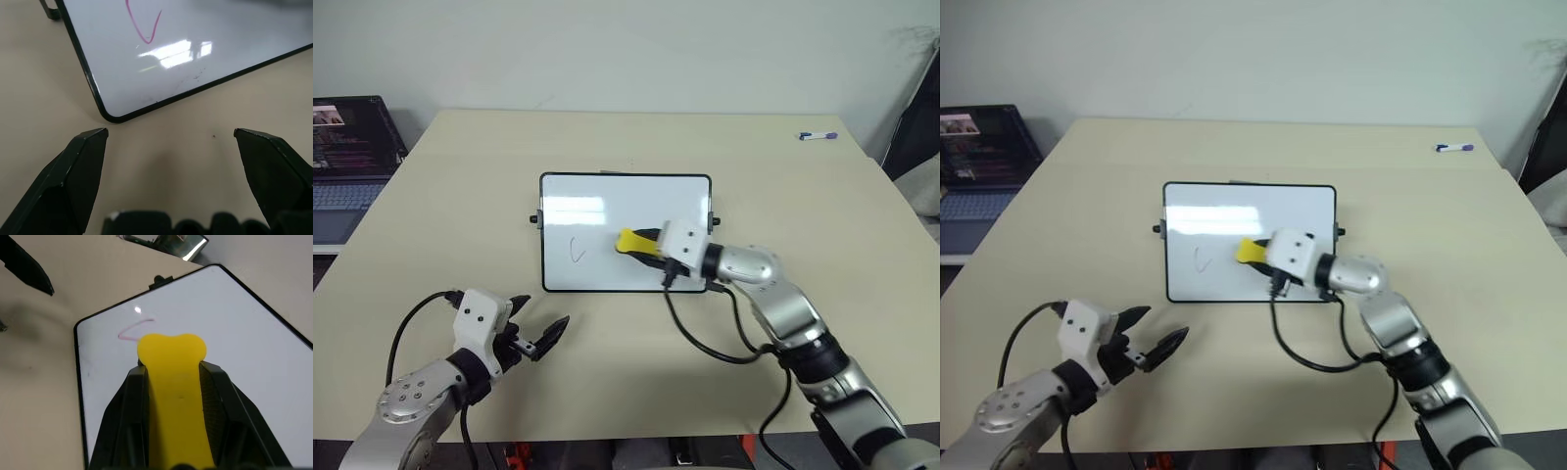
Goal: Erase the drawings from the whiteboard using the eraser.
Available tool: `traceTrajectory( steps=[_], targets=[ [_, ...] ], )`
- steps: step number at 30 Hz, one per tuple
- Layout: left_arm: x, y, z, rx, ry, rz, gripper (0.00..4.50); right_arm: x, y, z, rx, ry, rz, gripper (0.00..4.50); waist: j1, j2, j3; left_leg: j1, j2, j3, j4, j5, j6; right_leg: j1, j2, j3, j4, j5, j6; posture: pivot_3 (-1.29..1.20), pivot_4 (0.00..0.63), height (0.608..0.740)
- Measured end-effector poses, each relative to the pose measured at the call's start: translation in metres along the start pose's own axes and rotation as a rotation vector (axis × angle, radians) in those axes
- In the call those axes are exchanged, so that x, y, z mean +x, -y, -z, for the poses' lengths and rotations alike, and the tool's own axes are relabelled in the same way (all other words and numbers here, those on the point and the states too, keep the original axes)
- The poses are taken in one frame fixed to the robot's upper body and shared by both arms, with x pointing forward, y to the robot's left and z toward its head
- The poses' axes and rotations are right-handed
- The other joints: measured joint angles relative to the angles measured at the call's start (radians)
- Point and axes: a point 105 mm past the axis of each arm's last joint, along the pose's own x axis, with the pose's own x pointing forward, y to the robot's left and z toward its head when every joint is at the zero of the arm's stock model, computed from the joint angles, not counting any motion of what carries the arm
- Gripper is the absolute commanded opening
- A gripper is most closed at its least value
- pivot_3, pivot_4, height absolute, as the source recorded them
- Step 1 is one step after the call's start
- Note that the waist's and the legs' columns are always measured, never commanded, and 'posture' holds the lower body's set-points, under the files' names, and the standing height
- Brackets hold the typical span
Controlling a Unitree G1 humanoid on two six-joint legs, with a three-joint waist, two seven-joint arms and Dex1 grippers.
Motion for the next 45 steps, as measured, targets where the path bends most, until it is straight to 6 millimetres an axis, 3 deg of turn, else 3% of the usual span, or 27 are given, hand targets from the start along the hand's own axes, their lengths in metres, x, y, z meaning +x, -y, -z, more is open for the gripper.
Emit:
traceTrajectory(
  steps=[4, 10, 18, 20, 23, 27, 35, 37, 39, 43, 45],
  targets=[
    [-0.002, -0.007, 0.012, 0.003, -0.042, -0.004, 4.5, 0.03, 0.002, -0.003, -0.157, -0.035, -0.035, 1.09, 0.002, 0.0, 0.0, 0.0, 0.0, 0.0, 0.0, 0.0, 0.0, 0.0, -0.001, -0.001, 0.0, 0.0, 0.0, 0.0, 0.15, 0.74],
    [-0.002, -0.013, 0.02, 0.021, -0.054, -0.001, 4.5, 0.052, 0.008, 0.004, -0.297, -0.11, -0.04, 1.09, 0.002, 0.0, 0.0, -0.001, 0.0, 0.0, 0.0, 0.0, 0.0, -0.001, -0.002, -0.001, 0.0, 0.0, -0.001, 0.0, 0.15, 0.74],
    [0.0, -0.011, 0.021, 0.036, -0.055, 0.014, 4.5, 0.061, -0.02, 0.012, -0.376, -0.165, -0.269, 1.09, 0.0, 0.0, 0.0, 0.0, 0.0, -0.001, 0.0, 0.0, 0.0, 0.0, -0.003, -0.002, 0.001, 0.0, -0.001, 0.0, 0.15, 0.74],
    [0.001, -0.011, 0.02, 0.038, -0.05, 0.015, 4.5, 0.065, -0.018, 0.011, -0.388, -0.164, -0.257, 1.09, 0.0, 0.0, 0.0, 0.001, 0.0, -0.001, 0.0, 0.0, 0.0, 0.0, -0.003, -0.002, 0.002, 0.001, -0.002, 0.0, 0.15, 0.74],
    [0.004, -0.009, 0.016, 0.045, -0.038, 0.024, 4.5, 0.08, 0.003, -0.001, -0.398, -0.144, -0.118, 1.09, -0.001, 0.0, 0.0, 0.002, 0.0, -0.001, 0.001, 0.001, 0.0, 0.0, -0.003, -0.003, 0.003, 0.001, -0.003, 0.0, 0.15, 0.74],
    [0.005, -0.008, 0.016, 0.041, -0.048, 0.029, 4.5, 0.085, 0.022, -0.005, -0.399, -0.157, -0.074, 1.09, 0.0, -0.001, 0.0, 0.001, 0.0, -0.001, 0.0, 0.001, 0.0, 0.0, -0.003, -0.003, 0.002, 0.001, -0.003, 0.0, 0.15, 0.74],
    [0.006, -0.004, 0.008, 0.051, -0.044, 0.042, 4.5, 0.082, -0.019, 0.007, -0.395, -0.167, -0.315, 1.08, 0.001, -0.001, -0.001, 0.003, 0.0, -0.002, 0.0, 0.0, 0.0, 0.002, -0.004, -0.004, 0.002, 0.002, -0.003, 0.0, 0.15, 0.74],
    [0.006, -0.003, 0.008, 0.052, -0.043, 0.044, 4.5, 0.081, -0.021, 0.009, -0.419, -0.179, -0.327, 1.08, 0.001, -0.001, -0.001, 0.003, 0.0, -0.002, 0.0, 0.001, 0.0, 0.003, -0.004, -0.004, 0.002, 0.002, -0.003, 0.0, 0.15, 0.74],
    [0.006, -0.003, 0.007, 0.054, -0.041, 0.046, 4.5, 0.082, -0.018, 0.01, -0.439, -0.186, -0.311, 1.08, 0.003, -0.001, 0.0, 0.003, 0.0, -0.002, 0.001, 0.001, 0.0, 0.003, -0.004, -0.004, 0.002, 0.001, -0.003, 0.0, 0.15, 0.74],
    [0.007, -0.002, 0.007, 0.05, -0.046, 0.049, 4.5, 0.087, 0.009, 0.002, -0.457, -0.175, -0.155, 1.07, 0.004, 0.0, 0.0, 0.003, 0.0, -0.002, 0.001, 0.003, 0.001, 0.003, -0.004, -0.004, 0.002, 0.002, -0.004, 0.0, 0.15, 0.74],
    [0.007, -0.001, 0.008, 0.048, -0.049, 0.053, 4.5, 0.085, 0.01, 0.004, -0.437, -0.184, -0.173, 1.07, 0.005, 0.0, 0.0, 0.003, 0.0, -0.002, 0.001, 0.003, 0.001, 0.003, -0.004, -0.004, 0.002, 0.002, -0.004, 0.0, 0.15, 0.74]
  ],
)
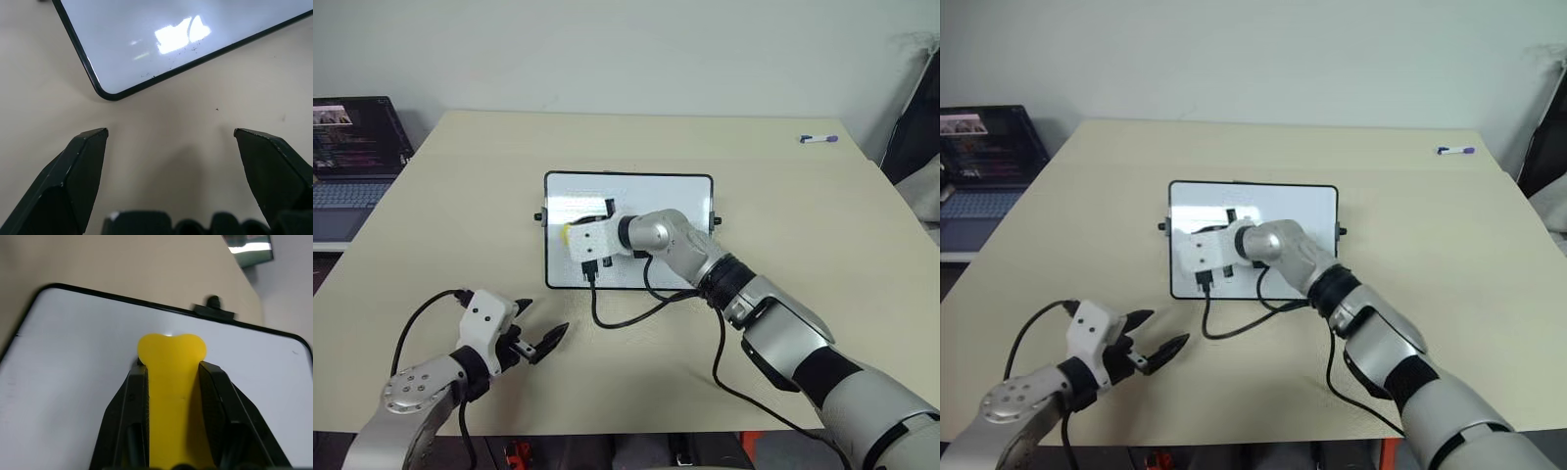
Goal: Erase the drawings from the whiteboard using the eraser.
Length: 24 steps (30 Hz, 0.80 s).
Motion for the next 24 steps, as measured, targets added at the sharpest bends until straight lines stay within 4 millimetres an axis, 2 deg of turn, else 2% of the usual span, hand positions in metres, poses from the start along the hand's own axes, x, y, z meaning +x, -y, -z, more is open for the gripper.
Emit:
traceTrajectory(
  steps=[3, 5, 7, 10, 14, 16, 20, 24],
  targets=[
    [0.001, 0.0, -0.001, 0.002, 0.003, 0.002, 4.5, -0.004, -0.013, 0.001, 0.009, 0.006, -0.097, 1.07, 0.0, 0.0, 0.0, 0.0, 0.0, 0.0, 0.0, 0.0, 0.0, 0.001, 0.0, 0.0, 0.0, 0.0, 0.0, 0.0, 0.15, 0.74],
    [0.001, 0.0, -0.001, 0.002, 0.004, 0.002, 4.5, -0.007, -0.03, 0.001, 0.017, 0.024, -0.182, 1.07, 0.0, 0.0, 0.0, 0.0, 0.0, 0.0, -0.001, 0.0, 0.0, 0.001, 0.0, 0.0, -0.001, 0.0, 0.0, 0.0, 0.15, 0.74],
    [0.001, 0.0, -0.002, 0.004, 0.007, 0.002, 4.5, -0.007, -0.037, 0.0, 0.022, 0.031, -0.206, 1.07, -0.001, 0.0, 0.0, 0.001, 0.0, 0.0, -0.001, 0.0, 0.0, 0.001, 0.0, -0.001, 0.0, 0.0, 0.0, 0.0, 0.15, 0.74],
    [0.002, 0.0, -0.003, 0.005, 0.009, 0.003, 4.5, -0.003, -0.03, -0.002, 0.027, 0.033, -0.143, 1.07, -0.001, 0.001, 0.0, 0.001, 0.0, 0.0, -0.001, 0.0, 0.0, 0.001, 0.0, -0.001, 0.0, 0.0, 0.0, 0.0, 0.15, 0.74],
    [0.003, 0.002, -0.002, 0.003, 0.01, 0.011, 4.5, -0.003, 0.007, 0.004, 0.025, -0.015, 0.036, 1.07, 0.001, 0.002, 0.001, 0.002, 0.0, 0.0, 0.0, 0.002, 0.002, 0.001, 0.0, -0.001, 0.0, 0.001, -0.001, 0.0, 0.15, 0.74],
    [0.003, 0.002, -0.002, 0.002, 0.009, 0.011, 4.5, -0.005, 0.012, 0.007, 0.028, -0.02, 0.051, 1.07, 0.002, 0.001, 0.001, 0.001, 0.0, 0.0, -0.001, 0.001, 0.001, 0.001, 0.0, 0.0, 0.0, 0.001, -0.001, 0.0, 0.15, 0.74],
    [0.003, 0.002, -0.002, 0.004, 0.013, 0.012, 4.5, -0.007, -0.002, 0.006, 0.02, -0.004, -0.022, 1.07, 0.001, 0.001, 0.0, 0.001, 0.0, 0.001, -0.002, 0.001, 0.001, 0.001, 0.0, 0.0, -0.001, 0.001, -0.001, 0.0, 0.15, 0.74],
    [0.003, 0.001, -0.001, 0.004, 0.016, 0.013, 4.5, -0.008, -0.049, 0.0, -0.003, 0.045, -0.204, 1.07, -0.001, 0.0, 0.0, 0.002, 0.0, 0.0, -0.002, 0.001, 0.001, 0.002, 0.0, -0.001, -0.001, 0.001, -0.001, 0.0, 0.15, 0.74]
  ],
)
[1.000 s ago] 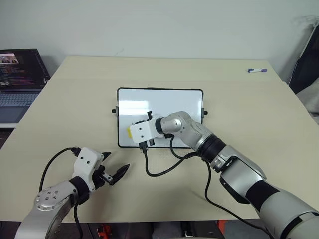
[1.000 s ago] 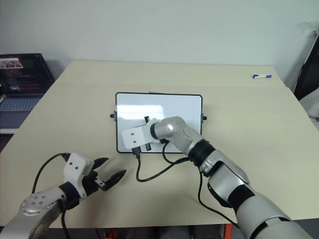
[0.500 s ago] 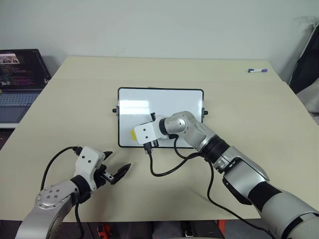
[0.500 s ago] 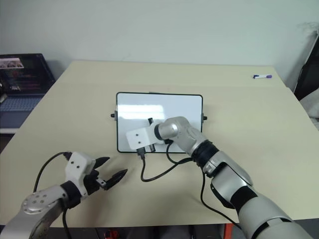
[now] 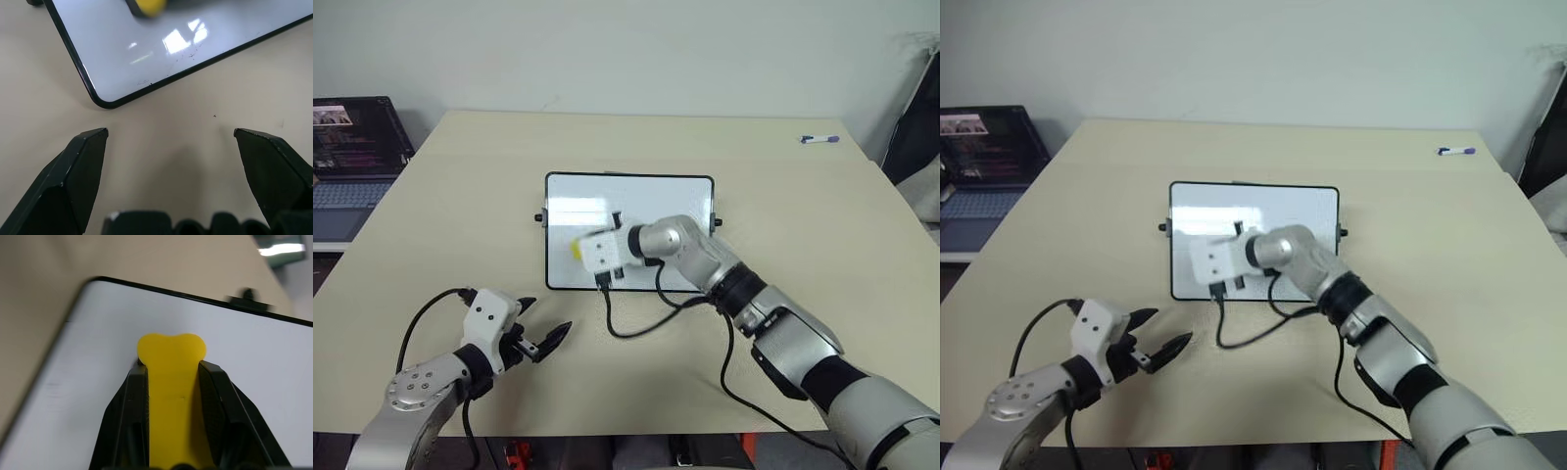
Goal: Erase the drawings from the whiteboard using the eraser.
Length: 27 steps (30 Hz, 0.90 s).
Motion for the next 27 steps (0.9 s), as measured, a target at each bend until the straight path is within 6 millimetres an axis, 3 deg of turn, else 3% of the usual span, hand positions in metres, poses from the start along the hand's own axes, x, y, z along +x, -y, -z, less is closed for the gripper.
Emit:
traceTrajectory(
  steps=[3, 7, 11, 14, 16, 18, 21, 24, 27],
  targets=[
    [0.002, 0.0, -0.001, 0.0, 0.003, 0.015, 4.5, 0.002, -0.012, -0.003, 0.012, 0.016, -0.012, 1.07, 0.001, 0.001, 0.001, 0.0, 0.0, 0.0, 0.001, 0.0, 0.0, 0.0, 0.0, 0.0, 0.0, 0.0, 0.0, 0.0, 0.15, 0.74],
    [0.01, 0.001, -0.016, 0.033, 0.045, 0.043, 4.5, -0.013, 0.001, 0.004, 0.163, 0.027, 0.146, 1.07, 0.009, 0.0, 0.001, -0.003, 0.0, -0.001, 0.002, 0.001, 0.0, -0.001, 0.0, -0.001, 0.0, 0.001, 0.001, 0.0, 0.15, 0.74],
    [0.02, 0.003, -0.041, 0.102, 0.103, 0.097, 4.5, -0.075, 0.019, 0.025, 0.45, 0.08, 0.422, 1.07, 0.023, 0.0, 0.001, -0.008, -0.001, -0.001, 0.001, -0.001, -0.002, -0.004, 0.0, -0.001, -0.002, 0.001, 0.002, 0.0, 0.15, 0.74],
    [0.03, 0.01, -0.063, 0.153, 0.162, 0.155, 4.5, -0.128, 0.018, 0.031, 0.639, 0.133, 0.613, 1.07, 0.026, 0.001, 0.001, -0.011, -0.001, -0.002, 0.0, -0.003, -0.004, -0.007, 0.0, -0.001, -0.002, -0.002, 0.006, 0.0, 0.15, 0.74],
    [0.036, 0.017, -0.075, 0.187, 0.188, 0.201, 4.5, -0.155, 0.007, 0.036, 0.729, 0.114, 0.68, 1.07, 0.024, 0.001, 0.002, -0.015, -0.001, -0.002, 0.0, -0.004, -0.005, -0.01, 0.0, -0.001, -0.002, -0.003, 0.006, 0.0, 0.15, 0.74],
    [0.044, 0.024, -0.089, 0.24, 0.206, 0.264, 4.5, -0.188, -0.018, 0.046, 0.844, 0.037, 0.746, 1.07, 0.025, 0.001, 0.002, -0.021, -0.001, -0.003, 0.001, -0.004, -0.005, -0.015, 0.001, -0.002, -0.002, -0.003, 0.006, 0.0, 0.15, 0.74],
    [0.055, 0.028, -0.097, 0.31, 0.19, 0.333, 4.5, -0.217, -0.042, 0.052, 0.998, -0.043, 0.836, 1.07, 0.014, 0.002, 0.002, -0.02, -0.001, -0.001, 0.001, -0.004, -0.005, -0.015, 0.002, 0.001, 0.0, -0.003, 0.007, 0.0, 0.15, 0.74],
    [0.068, 0.044, -0.106, 0.379, 0.2, 0.439, 4.5, -0.228, -0.056, 0.052, 1.082, -0.111, 0.892, 1.07, 0.002, 0.002, 0.002, -0.018, 0.0, -0.002, 0.001, -0.003, -0.005, -0.014, 0.004, 0.001, 0.0, -0.003, 0.007, 0.0, 0.15, 0.74],
    [0.091, 0.067, -0.116, 0.432, 0.224, 0.536, 4.5, -0.233, -0.079, 0.073, 1.222, -0.268, 0.987, 1.07, 0.002, 0.002, 0.002, -0.018, -0.001, -0.002, 0.003, -0.003, -0.004, -0.014, 0.005, 0.001, 0.0, -0.006, 0.012, 0.0, 0.15, 0.74]
  ],
)
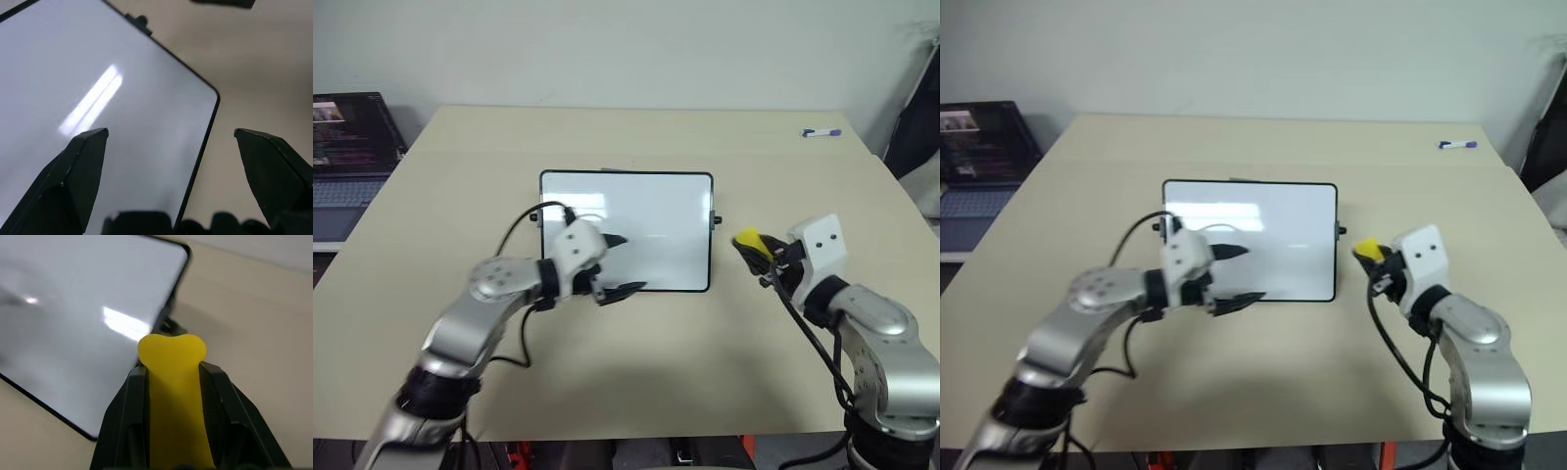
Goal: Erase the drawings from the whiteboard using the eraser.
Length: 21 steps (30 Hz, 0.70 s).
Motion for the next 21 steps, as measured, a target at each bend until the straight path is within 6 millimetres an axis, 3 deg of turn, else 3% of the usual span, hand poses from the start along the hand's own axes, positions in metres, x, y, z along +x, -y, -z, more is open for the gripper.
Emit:
traceTrajectory(
  steps=[6, 10, 17, 21],
  targets=[
    [0.049, 0.031, -0.022, 0.116, 0.044, 0.281, 4.5, 0.006, 0.012, 0.032, 0.094, -0.127, 0.172, 1.07, -0.006, 0.0, 0.0, -0.001, 0.0, 0.002, 0.0, 0.0, 0.0, -0.002, 0.005, 0.004, 0.0, 0.001, 0.0, 0.0, 0.15, 0.74],
    [0.071, 0.034, -0.034, 0.143, 0.068, 0.336, 4.5, 0.01, 0.02, 0.045, 0.136, -0.169, 0.239, 1.07, -0.003, 0.0, 0.0, -0.002, 0.0, 0.001, 0.0, 0.0, 0.0, -0.002, 0.006, 0.004, 0.0, 0.001, -0.001, 0.0, 0.15, 0.74],
    [0.086, 0.039, -0.045, 0.154, 0.095, 0.376, 4.5, 0.018, 0.03, 0.054, 0.179, -0.183, 0.3, 1.07, -0.006, 0.0, 0.0, -0.002, 0.0, 0.001, 0.0, 0.0, 0.001, -0.002, 0.007, 0.004, 0.0, 0.0, 0.0, 0.0, 0.15, 0.74],
    [0.088, 0.04, -0.045, 0.164, 0.1, 0.38, 4.5, 0.023, 0.04, 0.056, 0.203, -0.179, 0.33, 2.39, -0.004, 0.0, 0.0, -0.002, 0.0, 0.001, 0.0, 0.0, 0.001, -0.002, 0.007, 0.004, 0.0, 0.001, 0.0, 0.0, 0.15, 0.74]
  ],
)
